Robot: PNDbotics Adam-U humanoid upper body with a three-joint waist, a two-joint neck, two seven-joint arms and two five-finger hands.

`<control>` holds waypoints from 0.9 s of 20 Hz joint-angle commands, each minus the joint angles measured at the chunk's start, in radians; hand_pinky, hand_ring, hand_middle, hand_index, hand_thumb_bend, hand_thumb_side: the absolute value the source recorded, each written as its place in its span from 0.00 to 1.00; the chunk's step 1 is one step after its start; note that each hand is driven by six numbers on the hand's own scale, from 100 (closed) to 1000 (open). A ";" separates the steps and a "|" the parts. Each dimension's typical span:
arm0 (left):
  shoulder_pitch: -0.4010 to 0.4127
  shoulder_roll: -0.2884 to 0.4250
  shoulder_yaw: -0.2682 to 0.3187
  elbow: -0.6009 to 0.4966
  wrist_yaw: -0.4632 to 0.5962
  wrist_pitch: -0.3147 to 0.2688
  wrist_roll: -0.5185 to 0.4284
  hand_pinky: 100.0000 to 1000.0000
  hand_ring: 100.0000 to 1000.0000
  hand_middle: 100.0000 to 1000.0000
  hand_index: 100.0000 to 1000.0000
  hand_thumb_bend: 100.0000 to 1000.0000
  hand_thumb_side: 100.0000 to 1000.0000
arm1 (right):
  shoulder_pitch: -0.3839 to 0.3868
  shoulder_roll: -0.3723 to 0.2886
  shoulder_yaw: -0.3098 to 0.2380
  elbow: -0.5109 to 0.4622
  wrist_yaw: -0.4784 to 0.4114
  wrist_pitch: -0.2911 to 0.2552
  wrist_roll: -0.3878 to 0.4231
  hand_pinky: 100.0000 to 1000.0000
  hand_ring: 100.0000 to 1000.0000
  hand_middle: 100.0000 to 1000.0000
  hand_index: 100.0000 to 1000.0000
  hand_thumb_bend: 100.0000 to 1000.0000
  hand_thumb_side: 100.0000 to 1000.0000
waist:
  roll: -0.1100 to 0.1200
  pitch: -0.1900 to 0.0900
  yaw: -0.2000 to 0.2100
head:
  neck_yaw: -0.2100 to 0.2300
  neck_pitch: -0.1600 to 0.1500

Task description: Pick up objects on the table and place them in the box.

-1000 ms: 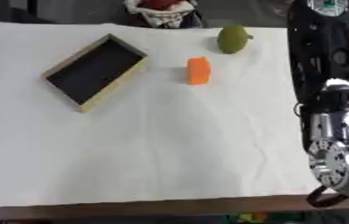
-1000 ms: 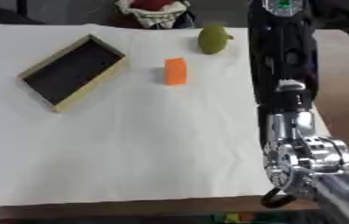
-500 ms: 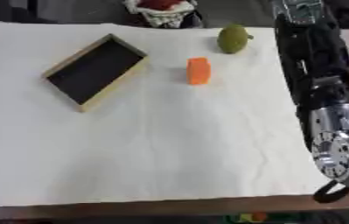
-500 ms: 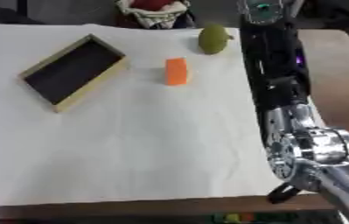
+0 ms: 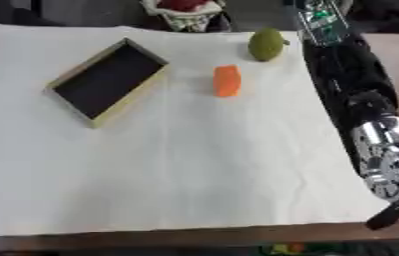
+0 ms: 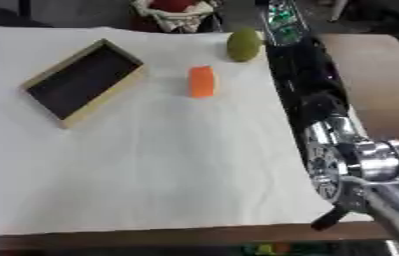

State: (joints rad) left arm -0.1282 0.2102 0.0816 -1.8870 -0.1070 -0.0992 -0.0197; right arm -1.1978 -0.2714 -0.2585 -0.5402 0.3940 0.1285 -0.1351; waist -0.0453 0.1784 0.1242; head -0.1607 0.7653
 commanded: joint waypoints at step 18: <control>-0.010 0.025 -0.004 -0.013 0.001 -0.004 -0.004 0.44 0.91 0.67 0.78 0.00 0.68 | -0.067 -0.062 0.183 0.368 0.148 -0.145 -0.161 0.86 0.90 0.87 0.94 0.00 0.11 | 0.003 -0.010 0.007 | -0.011 0.005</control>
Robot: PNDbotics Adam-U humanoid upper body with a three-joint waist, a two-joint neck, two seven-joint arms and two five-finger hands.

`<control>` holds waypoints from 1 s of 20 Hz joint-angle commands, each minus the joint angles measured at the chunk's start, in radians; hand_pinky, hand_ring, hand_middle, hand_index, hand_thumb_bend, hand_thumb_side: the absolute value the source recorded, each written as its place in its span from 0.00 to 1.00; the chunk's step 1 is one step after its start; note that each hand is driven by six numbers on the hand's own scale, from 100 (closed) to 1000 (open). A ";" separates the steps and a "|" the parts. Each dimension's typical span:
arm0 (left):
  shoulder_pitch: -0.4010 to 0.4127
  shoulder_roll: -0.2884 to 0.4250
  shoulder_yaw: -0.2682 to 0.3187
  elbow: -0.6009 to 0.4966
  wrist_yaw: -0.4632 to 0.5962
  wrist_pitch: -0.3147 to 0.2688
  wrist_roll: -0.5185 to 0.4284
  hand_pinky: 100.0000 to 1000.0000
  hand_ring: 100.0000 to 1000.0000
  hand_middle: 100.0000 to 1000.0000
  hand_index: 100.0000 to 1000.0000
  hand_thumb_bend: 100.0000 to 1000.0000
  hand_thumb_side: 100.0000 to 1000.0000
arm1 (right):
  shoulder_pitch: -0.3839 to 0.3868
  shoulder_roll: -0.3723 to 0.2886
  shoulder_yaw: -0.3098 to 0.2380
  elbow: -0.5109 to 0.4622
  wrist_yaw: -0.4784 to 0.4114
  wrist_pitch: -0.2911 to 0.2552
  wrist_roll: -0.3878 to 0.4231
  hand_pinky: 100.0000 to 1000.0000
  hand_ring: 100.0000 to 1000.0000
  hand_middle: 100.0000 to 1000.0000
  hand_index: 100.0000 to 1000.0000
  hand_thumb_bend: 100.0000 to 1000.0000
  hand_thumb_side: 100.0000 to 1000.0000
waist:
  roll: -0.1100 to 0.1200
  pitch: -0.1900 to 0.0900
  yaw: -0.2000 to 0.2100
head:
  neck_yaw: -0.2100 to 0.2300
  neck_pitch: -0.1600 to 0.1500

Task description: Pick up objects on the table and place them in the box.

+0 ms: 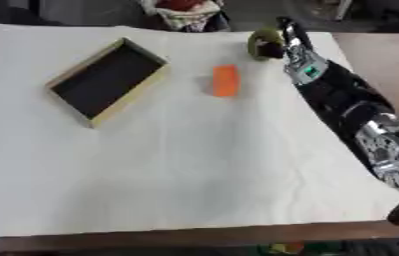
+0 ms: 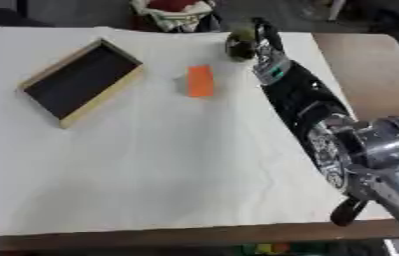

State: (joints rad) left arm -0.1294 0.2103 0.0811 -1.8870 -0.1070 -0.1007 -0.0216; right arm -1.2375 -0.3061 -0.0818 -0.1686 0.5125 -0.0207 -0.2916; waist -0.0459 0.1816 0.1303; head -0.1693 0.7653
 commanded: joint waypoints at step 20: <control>-0.011 0.023 -0.006 -0.016 -0.001 -0.003 -0.005 0.44 0.91 0.67 0.78 0.00 0.68 | -0.001 -0.012 0.000 -0.025 0.209 0.072 -0.012 0.82 0.84 0.80 0.88 0.00 0.11 | 0.003 0.000 0.015 | -0.014 0.005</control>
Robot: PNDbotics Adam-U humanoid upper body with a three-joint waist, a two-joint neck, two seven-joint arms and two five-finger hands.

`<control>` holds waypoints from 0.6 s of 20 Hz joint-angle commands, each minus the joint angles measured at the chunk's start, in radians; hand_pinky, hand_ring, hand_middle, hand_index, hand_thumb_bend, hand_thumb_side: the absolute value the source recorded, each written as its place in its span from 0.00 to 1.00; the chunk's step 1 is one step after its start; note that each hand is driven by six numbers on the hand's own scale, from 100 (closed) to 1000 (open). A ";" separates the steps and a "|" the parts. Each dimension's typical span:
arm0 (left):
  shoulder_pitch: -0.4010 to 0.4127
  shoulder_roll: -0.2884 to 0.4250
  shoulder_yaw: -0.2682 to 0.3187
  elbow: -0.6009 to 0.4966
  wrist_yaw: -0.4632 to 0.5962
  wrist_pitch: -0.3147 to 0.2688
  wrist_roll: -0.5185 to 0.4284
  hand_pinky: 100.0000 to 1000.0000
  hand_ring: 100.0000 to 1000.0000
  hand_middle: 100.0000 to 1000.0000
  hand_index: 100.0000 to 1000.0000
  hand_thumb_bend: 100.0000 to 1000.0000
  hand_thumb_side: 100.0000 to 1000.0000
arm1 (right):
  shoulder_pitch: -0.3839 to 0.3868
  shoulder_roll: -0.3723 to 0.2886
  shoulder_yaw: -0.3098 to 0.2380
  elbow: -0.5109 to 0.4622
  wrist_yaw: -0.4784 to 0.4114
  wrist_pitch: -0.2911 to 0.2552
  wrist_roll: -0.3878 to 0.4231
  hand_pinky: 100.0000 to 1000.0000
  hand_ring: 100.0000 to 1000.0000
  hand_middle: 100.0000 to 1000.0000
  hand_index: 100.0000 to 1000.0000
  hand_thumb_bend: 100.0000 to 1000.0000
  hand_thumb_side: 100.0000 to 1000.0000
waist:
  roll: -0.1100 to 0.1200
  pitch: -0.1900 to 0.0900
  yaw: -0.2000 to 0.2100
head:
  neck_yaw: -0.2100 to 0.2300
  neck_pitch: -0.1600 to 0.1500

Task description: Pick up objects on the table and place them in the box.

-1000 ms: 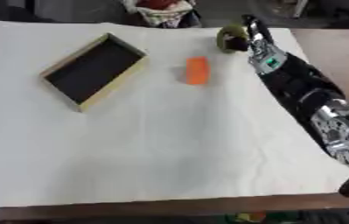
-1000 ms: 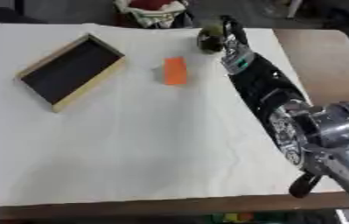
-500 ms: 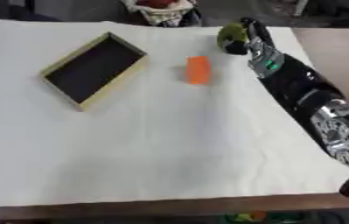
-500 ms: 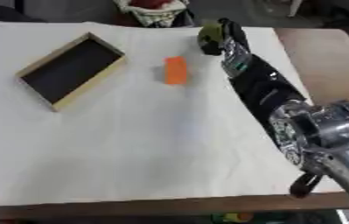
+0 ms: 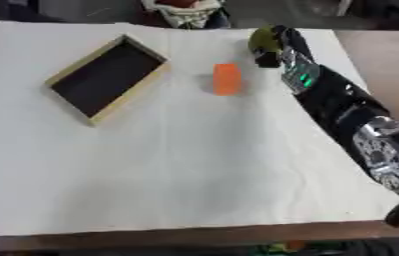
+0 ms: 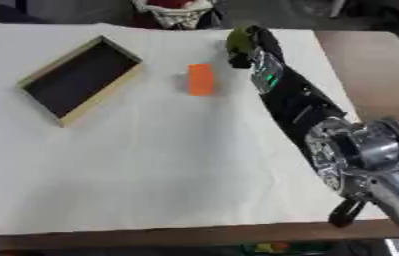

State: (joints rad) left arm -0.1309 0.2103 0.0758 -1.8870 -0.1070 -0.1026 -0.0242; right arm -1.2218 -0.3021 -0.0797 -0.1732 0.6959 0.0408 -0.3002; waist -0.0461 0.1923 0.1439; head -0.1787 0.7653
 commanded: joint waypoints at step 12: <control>-0.016 0.017 0.002 -0.021 -0.009 -0.002 -0.001 0.44 0.91 0.67 0.78 0.00 0.69 | -0.025 -0.028 -0.020 -0.064 0.155 0.066 -0.102 0.79 0.81 0.77 0.88 0.00 0.11 | 0.006 0.023 0.017 | -0.019 0.005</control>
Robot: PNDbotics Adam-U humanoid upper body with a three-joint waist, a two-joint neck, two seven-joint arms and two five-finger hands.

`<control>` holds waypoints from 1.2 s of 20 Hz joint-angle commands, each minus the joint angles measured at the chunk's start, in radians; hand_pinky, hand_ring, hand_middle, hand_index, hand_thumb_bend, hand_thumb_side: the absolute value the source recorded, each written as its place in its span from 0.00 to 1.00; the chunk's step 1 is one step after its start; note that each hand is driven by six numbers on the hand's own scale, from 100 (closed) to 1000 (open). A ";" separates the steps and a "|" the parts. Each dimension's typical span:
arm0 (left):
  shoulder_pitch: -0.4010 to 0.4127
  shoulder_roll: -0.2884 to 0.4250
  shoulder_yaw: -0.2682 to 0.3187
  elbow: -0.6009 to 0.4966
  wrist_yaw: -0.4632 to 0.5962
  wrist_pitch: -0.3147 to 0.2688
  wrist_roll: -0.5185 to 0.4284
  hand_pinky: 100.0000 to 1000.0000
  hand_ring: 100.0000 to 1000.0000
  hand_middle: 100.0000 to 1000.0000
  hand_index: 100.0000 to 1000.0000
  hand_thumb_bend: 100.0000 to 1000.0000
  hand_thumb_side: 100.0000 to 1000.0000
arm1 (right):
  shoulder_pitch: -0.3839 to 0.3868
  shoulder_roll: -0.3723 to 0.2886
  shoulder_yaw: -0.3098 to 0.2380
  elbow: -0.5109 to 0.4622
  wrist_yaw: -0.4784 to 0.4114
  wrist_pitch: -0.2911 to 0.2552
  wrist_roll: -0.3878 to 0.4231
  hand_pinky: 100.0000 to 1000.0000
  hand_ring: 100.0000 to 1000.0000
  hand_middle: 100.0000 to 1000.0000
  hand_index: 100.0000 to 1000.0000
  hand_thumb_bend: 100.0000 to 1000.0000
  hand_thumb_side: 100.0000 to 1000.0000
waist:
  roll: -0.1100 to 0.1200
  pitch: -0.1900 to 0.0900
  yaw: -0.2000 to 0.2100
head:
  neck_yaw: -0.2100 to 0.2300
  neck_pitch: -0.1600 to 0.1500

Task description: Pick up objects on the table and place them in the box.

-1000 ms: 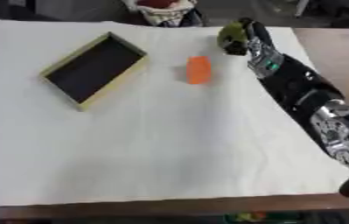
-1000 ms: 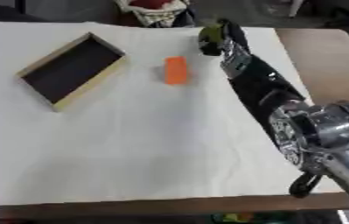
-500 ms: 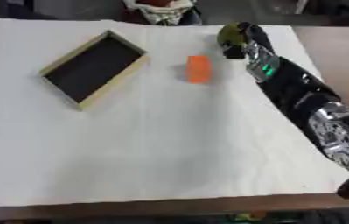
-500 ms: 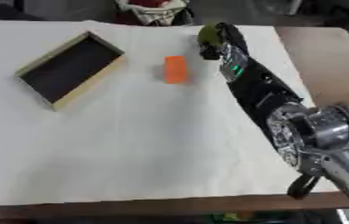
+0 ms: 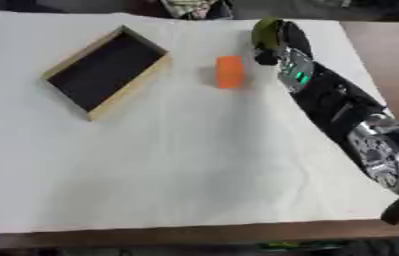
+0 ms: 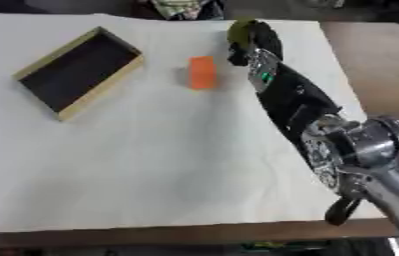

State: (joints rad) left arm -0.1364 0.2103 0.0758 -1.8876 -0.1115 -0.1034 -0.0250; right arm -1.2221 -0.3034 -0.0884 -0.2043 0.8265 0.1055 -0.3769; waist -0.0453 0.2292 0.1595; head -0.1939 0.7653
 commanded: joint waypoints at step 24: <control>-0.019 0.014 0.003 -0.026 -0.018 -0.008 0.000 0.44 0.91 0.67 0.78 0.00 0.69 | -0.072 -0.086 -0.044 -0.073 0.079 0.027 0.029 0.83 0.88 0.87 0.92 0.00 0.11 | 0.012 0.028 0.034 | -0.033 -0.039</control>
State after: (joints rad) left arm -0.1435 0.2096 0.0761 -1.8944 -0.1228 -0.1056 -0.0256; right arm -1.2759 -0.3573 -0.1298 -0.2654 0.9092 0.1308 -0.3539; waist -0.0381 0.2754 0.1927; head -0.2225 0.7403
